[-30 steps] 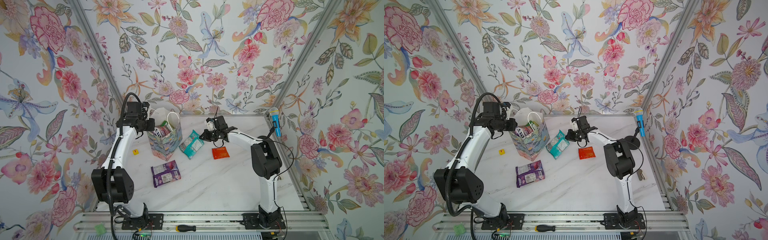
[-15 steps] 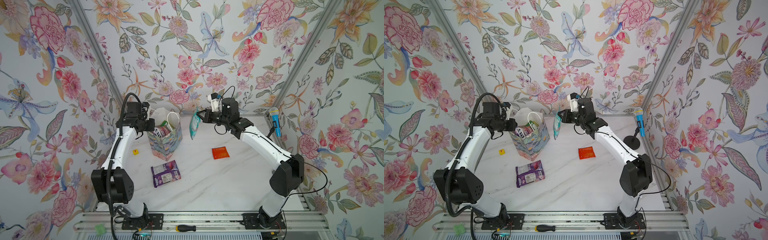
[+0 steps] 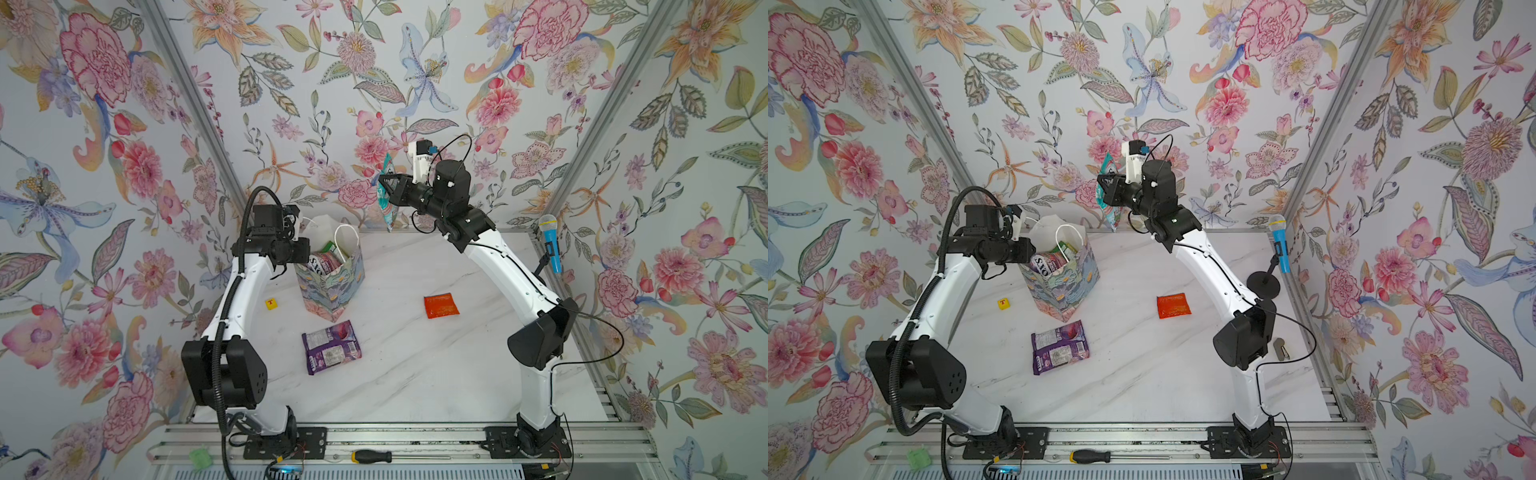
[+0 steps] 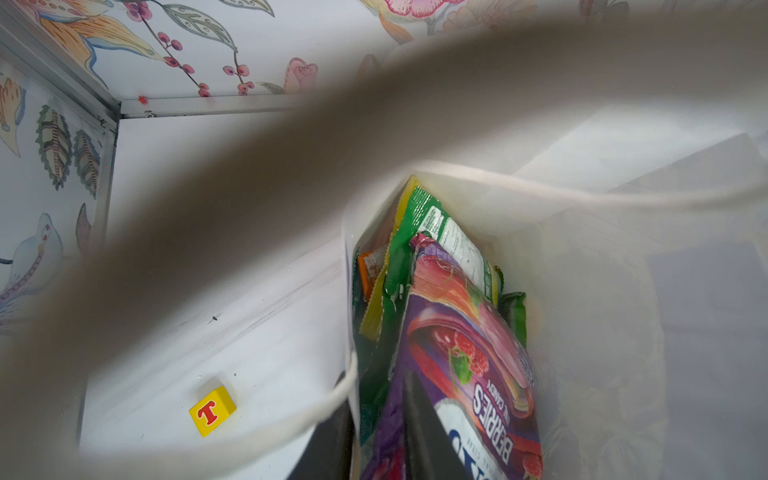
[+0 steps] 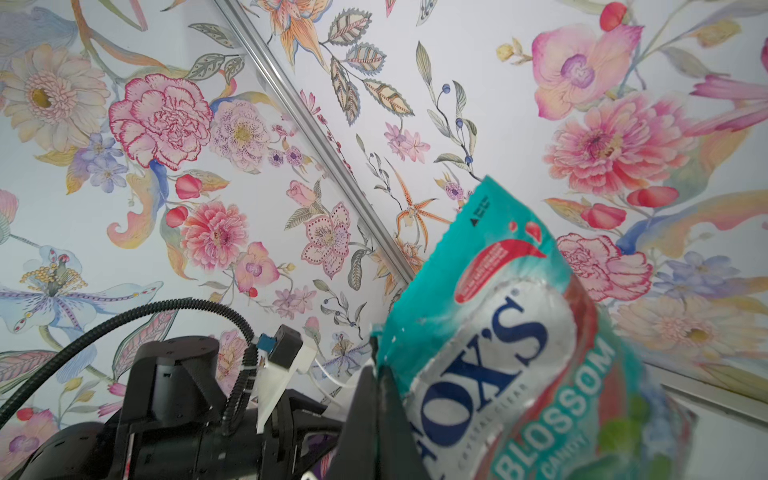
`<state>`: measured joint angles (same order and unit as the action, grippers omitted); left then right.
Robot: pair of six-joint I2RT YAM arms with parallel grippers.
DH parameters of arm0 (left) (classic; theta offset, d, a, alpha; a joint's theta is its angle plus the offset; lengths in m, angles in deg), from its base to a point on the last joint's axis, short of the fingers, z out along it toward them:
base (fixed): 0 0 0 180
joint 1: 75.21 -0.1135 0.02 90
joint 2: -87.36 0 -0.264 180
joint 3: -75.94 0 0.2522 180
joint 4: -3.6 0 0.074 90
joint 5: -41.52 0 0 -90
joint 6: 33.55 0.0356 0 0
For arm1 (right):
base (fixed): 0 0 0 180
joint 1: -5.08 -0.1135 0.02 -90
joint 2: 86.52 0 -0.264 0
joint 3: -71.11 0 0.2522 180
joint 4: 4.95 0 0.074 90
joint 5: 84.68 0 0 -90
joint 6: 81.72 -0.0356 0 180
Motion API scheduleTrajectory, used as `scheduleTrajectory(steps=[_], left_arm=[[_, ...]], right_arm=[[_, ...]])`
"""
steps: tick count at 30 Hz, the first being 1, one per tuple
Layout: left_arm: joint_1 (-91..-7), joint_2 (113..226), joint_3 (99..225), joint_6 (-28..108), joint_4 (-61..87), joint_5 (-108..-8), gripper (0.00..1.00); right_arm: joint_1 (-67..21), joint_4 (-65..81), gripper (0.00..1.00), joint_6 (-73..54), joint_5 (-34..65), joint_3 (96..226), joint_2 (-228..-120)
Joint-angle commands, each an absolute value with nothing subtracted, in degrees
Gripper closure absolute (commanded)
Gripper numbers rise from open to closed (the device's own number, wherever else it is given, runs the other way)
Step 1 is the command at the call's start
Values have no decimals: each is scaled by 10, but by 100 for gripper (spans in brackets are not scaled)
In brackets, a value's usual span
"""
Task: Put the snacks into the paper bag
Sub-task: 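Carry the teal packet above the bag opening with the right gripper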
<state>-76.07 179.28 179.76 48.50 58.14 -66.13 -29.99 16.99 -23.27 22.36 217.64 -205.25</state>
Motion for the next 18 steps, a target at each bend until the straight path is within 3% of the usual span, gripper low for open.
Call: scheduleTrajectory(steps=[1, 18], left_arm=[[-766, 1778, 1787, 492, 587, -673, 78], [-767, 1774, 1785, 490, 583, -679, 78]], right_arm=[[-310, 181, 100, -231, 207, 2256, -2100], [-350, 106, 100, -270, 235, 2352, -2198]])
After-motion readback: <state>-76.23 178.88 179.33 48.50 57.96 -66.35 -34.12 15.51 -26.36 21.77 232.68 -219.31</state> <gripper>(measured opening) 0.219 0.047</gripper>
